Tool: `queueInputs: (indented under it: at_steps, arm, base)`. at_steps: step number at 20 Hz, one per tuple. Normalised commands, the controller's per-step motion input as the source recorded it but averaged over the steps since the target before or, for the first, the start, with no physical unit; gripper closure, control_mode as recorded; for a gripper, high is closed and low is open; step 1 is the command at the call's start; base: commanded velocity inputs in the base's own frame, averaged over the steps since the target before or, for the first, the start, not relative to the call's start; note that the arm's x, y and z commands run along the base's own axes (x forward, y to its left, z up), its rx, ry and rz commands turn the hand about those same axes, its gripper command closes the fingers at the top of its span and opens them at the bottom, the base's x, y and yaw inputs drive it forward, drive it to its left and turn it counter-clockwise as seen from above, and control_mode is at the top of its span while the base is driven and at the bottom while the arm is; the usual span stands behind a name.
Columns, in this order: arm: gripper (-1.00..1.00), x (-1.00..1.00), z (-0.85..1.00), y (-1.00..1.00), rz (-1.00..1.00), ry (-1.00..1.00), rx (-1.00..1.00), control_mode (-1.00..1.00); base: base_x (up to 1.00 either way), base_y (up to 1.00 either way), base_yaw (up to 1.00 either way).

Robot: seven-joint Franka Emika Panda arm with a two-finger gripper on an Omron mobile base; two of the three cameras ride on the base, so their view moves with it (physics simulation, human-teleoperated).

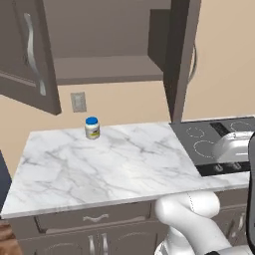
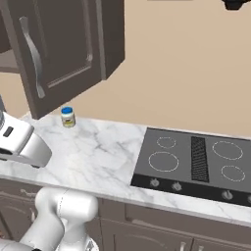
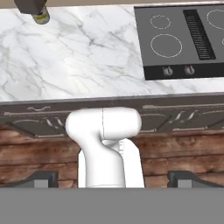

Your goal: Close all open cabinet doors.

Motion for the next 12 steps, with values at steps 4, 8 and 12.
queueInputs:
  at_steps: [4,8,12]
  arm:
    - [-1.0,0.0,0.0,0.0,0.0,0.0,0.0,1.0]
    - [-1.0,0.0,0.0,0.0,0.0,0.0,0.0,1.0]
    - [-1.0,0.0,0.0,0.0,0.0,0.0,0.0,1.0]
  base:
    - [-0.34,0.76,0.04]
    - [-0.06,0.6,0.01]
    - [0.11,0.23,0.0]
